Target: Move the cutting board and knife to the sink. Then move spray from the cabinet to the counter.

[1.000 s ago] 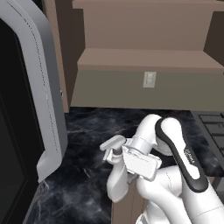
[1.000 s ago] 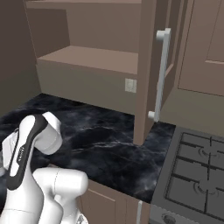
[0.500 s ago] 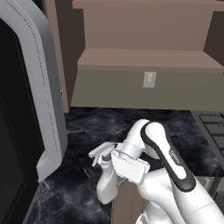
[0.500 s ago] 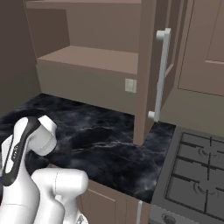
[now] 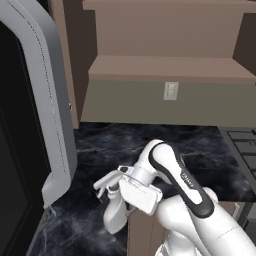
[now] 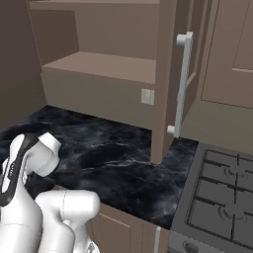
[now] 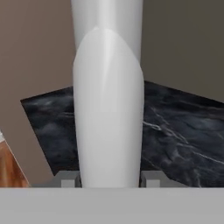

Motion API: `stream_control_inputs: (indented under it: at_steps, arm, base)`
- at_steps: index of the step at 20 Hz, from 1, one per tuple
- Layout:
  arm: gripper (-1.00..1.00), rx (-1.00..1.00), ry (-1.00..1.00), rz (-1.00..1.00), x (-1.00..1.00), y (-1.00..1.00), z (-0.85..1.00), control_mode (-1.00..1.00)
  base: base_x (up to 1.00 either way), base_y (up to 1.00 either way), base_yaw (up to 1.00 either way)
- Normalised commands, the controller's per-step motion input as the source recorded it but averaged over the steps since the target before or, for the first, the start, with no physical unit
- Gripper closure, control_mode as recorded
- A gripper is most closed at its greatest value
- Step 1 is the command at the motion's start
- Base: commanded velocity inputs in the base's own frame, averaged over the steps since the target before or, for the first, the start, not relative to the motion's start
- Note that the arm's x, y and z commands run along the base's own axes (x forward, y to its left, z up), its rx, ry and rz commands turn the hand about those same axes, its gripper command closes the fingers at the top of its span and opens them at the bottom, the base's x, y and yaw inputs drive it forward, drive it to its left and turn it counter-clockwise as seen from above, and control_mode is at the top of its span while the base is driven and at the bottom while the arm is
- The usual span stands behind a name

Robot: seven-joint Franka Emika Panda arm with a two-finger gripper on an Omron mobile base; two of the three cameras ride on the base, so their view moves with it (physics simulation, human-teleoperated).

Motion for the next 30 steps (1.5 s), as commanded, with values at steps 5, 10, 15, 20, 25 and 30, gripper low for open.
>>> stream_control_inputs:
  at_steps: [5, 10, 15, 20, 25, 30]
  arm:
    - [1.00, 0.00, -0.12, -0.02, 0.16, 0.18, -0.20, -1.00]
    - [1.00, 0.03, -0.04, -0.01, 0.14, 0.15, -0.23, -1.00]
    - [1.00, 0.08, 0.00, 0.00, 0.18, 0.11, -0.23, -1.00]
    - [1.00, 0.08, 0.00, 0.00, 0.17, 0.11, -0.24, -1.00]
    - [1.00, 0.04, 0.00, 0.00, 0.12, 0.11, -0.28, -1.00]
    - [1.00, 0.00, 0.00, 0.00, 0.06, 0.12, -0.29, -1.00]
  base:
    - [0.00, 0.00, 0.00]
    - [0.00, 0.00, 0.00]
    - [0.00, 0.00, 0.00]
    - [0.00, 0.00, 0.00]
    - [0.00, 0.00, 0.00]
    - [0.00, 0.00, 0.00]
